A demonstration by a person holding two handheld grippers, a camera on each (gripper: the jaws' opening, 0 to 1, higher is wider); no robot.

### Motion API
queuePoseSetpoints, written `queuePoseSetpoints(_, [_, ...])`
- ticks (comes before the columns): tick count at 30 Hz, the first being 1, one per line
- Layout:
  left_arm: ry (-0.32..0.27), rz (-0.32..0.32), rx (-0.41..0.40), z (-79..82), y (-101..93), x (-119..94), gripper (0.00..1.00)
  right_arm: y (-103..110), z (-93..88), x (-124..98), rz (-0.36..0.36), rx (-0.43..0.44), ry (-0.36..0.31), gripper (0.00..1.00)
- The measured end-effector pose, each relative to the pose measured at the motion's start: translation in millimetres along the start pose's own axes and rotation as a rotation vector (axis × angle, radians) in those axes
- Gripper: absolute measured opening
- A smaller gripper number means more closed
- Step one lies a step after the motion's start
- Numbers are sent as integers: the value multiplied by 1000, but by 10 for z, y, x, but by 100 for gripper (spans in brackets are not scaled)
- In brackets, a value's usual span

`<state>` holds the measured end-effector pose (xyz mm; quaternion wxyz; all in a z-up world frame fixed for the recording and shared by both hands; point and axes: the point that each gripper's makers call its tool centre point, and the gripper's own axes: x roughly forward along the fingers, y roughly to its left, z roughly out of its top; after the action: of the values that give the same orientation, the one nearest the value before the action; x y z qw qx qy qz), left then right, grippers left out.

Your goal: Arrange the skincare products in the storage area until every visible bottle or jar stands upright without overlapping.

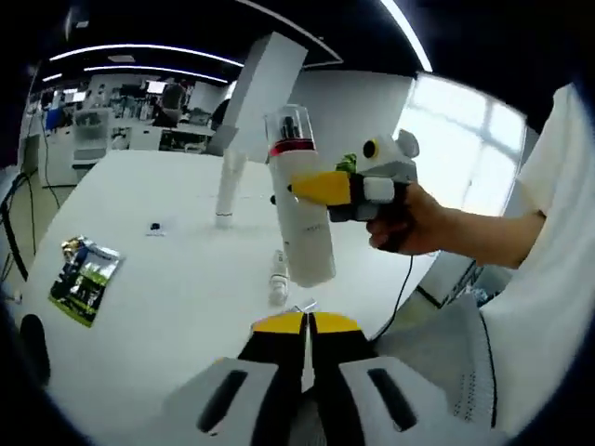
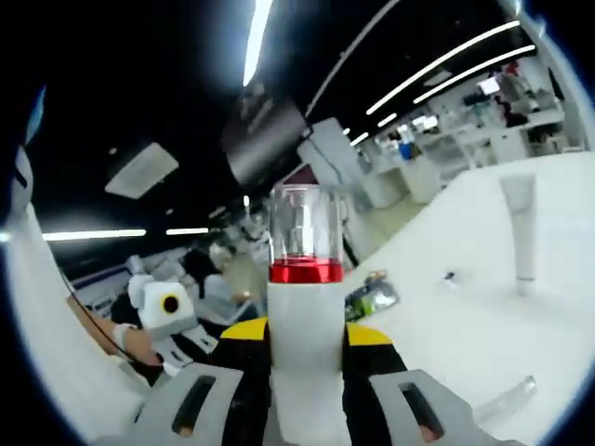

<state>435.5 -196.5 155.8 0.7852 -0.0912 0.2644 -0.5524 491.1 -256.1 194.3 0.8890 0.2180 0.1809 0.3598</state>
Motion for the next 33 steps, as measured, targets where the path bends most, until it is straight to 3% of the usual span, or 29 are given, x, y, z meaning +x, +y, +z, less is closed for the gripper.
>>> queuePoseSetpoints(3, [-30, -27, -17, 62, -17, -26, 9, 72, 68, -25, 12, 15, -28, 22])
queuePoseSetpoints(8, [-74, -100, -65, 125, -126, -40, 28, 135, 164, -52, 25, 11, -48, 22])
queuePoseSetpoints(10, [-129, -119, -93, 215, -139, -54, 30, 139, 177, -59, 33, 11, -54, 22])
queuePoseSetpoints(13, [-191, -123, -133, 319, -109, -87, 41, 172, 185, -60, 43, 21, -61, 23])
queuePoseSetpoints(17, [-262, -36, -96, 431, 64, -177, 62, 213, 166, -59, 57, 39, -67, 23])
queuePoseSetpoints(19, [-284, -57, -110, 453, 61, -201, 62, 236, 140, -50, 65, 54, -64, 23])
queuePoseSetpoints(22, [-288, -43, -42, 463, 66, -173, 69, 277, 111, -33, 73, 52, -55, 23])
queuePoseSetpoints(25, [-242, -35, -44, 378, 67, -108, 76, 297, 113, -25, 79, 56, -56, 23])
queuePoseSetpoints(29, [-238, -25, -7, 372, 74, -88, 73, 340, 132, -21, 91, 68, -64, 23])
queuePoseSetpoints(33, [-256, -39, -20, 403, 61, -103, 75, 364, 162, -31, 94, 58, -69, 23])
